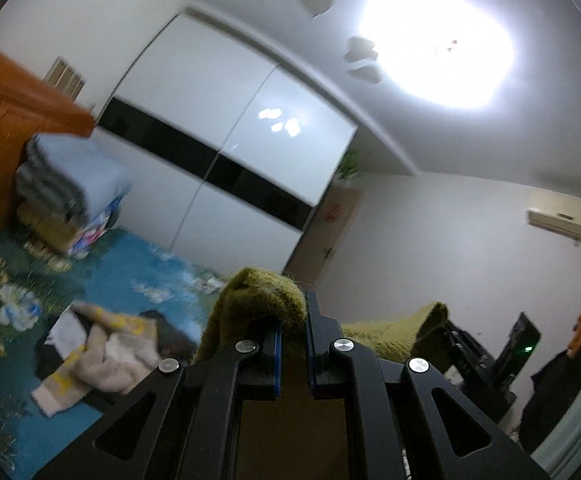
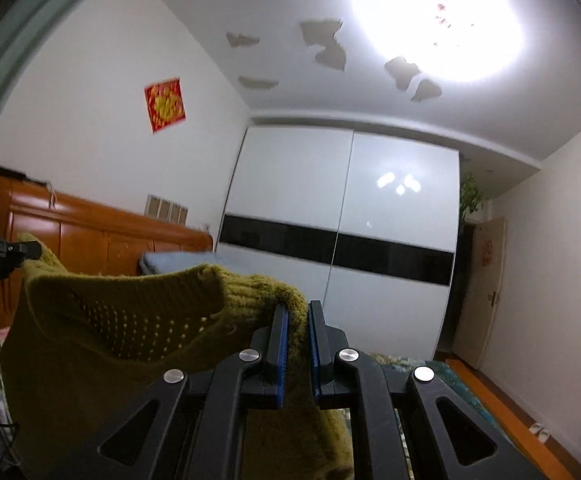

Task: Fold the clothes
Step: 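Lift the sweater with both grippers and shake it out in the air, then lower the sweater flat onto the bed with both grippers and release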

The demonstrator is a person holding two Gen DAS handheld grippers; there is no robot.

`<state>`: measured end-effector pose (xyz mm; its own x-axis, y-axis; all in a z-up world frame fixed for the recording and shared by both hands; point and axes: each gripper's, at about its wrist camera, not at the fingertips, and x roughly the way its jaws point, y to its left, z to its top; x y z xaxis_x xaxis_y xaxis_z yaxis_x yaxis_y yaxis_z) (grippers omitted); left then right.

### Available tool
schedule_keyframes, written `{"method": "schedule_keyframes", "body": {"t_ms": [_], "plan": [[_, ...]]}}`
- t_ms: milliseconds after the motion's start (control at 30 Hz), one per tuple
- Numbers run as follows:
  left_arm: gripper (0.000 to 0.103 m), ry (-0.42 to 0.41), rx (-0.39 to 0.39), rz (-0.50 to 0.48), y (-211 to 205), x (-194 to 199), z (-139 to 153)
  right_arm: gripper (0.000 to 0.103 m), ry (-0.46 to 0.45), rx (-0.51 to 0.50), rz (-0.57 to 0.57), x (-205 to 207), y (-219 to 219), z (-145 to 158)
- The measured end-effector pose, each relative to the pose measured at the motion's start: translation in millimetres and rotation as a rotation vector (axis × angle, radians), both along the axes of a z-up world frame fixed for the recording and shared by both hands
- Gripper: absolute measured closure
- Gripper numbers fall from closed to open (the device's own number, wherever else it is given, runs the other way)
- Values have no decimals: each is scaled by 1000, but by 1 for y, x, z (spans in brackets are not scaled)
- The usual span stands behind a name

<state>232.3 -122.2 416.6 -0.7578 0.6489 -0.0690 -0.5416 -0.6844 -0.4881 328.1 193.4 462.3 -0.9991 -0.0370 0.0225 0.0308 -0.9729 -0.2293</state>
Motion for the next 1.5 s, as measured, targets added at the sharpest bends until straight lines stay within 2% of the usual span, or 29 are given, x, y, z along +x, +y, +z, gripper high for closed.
{"method": "schedule_keyframes", "body": {"t_ms": [100, 167, 300, 433, 467, 533, 633, 800, 933, 1033, 1133, 1233, 1333, 1400, 1500], "plan": [[94, -129, -26, 14, 7, -48, -31, 93, -109, 18, -20, -50, -1, -25], [94, -244, -44, 20, 11, -94, -67, 93, -199, 26, -36, -91, 1, -49], [94, -395, -77, 55, 32, -175, -124, 93, -394, 12, -74, -180, 16, -115], [94, -544, -108, 90, 53, -256, -180, 93, -543, 14, -138, -265, 33, -179], [94, -548, -93, 103, 57, -277, -187, 93, -559, 27, -160, -283, 39, -190], [94, -557, -74, 109, 58, -283, -195, 93, -575, 39, -198, -318, 53, -208], [94, -583, -72, 81, 55, -270, -210, 93, -579, 26, -207, -337, 60, -223], [94, -626, -67, 35, 48, -249, -235, 93, -658, 70, -166, -327, 61, -278], [94, -660, -64, -2, 43, -231, -255, 93, -712, 15, -125, -299, 69, -307], [94, -686, -61, -30, 40, -219, -270, 93, -715, -50, -75, -262, 75, -312], [94, -711, -58, -58, 36, -205, -285, 93, -684, -54, -21, -219, 71, -308], [94, -722, 5, -82, 16, -171, -292, 93, -655, -58, 39, -170, 65, -300], [94, -739, 66, -108, 2, -148, -301, 93, -663, -60, 74, -138, 61, -298], [94, -749, 43, -84, 0, -131, -310, 93, -675, -47, 89, -121, 59, -298], [94, -785, 26, -48, -2, -113, -335, 93, -735, -2, 114, -101, 51, -317]]}}
